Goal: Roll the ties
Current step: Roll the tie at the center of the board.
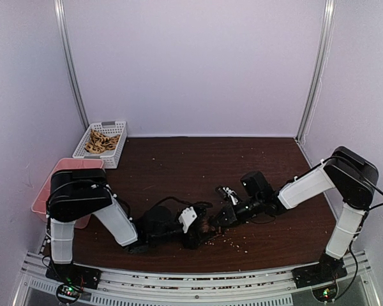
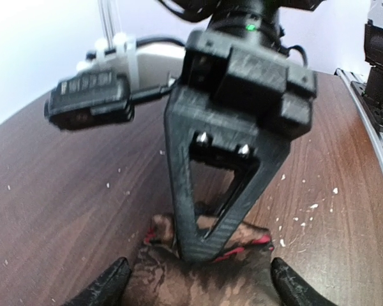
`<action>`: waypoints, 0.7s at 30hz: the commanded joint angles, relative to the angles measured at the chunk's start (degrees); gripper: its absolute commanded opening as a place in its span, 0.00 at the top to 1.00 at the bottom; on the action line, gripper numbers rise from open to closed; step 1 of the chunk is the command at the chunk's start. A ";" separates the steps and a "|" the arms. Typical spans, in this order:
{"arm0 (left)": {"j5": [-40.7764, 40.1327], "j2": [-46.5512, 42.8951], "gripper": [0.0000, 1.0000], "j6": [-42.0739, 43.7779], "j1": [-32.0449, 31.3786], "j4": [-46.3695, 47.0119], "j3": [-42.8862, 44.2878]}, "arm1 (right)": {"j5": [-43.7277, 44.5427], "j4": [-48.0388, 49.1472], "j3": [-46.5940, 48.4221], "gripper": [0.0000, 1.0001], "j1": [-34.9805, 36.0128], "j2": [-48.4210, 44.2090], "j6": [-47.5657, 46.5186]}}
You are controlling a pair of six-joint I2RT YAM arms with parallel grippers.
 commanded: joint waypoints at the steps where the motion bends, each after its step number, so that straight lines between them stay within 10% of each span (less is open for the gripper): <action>1: 2.02 -2.38 0.31 2.67 -0.14 -0.61 0.59 | 8.19 -9.54 -1.79 1.00 -0.13 3.61 -1.04; 5: 3.66 0.38 0.42 2.53 -0.07 -3.28 3.04 | 8.04 -9.48 -1.77 1.00 -0.13 3.23 -0.59; 14: 4.62 4.14 0.32 -1.10 0.70 -2.72 1.03 | 7.94 -10.79 -0.77 1.00 -0.10 2.36 -0.92; 21: 5.73 4.39 0.69 -1.19 1.16 -3.20 0.59 | 7.23 -11.65 -1.00 0.82 -1.31 -0.19 -0.69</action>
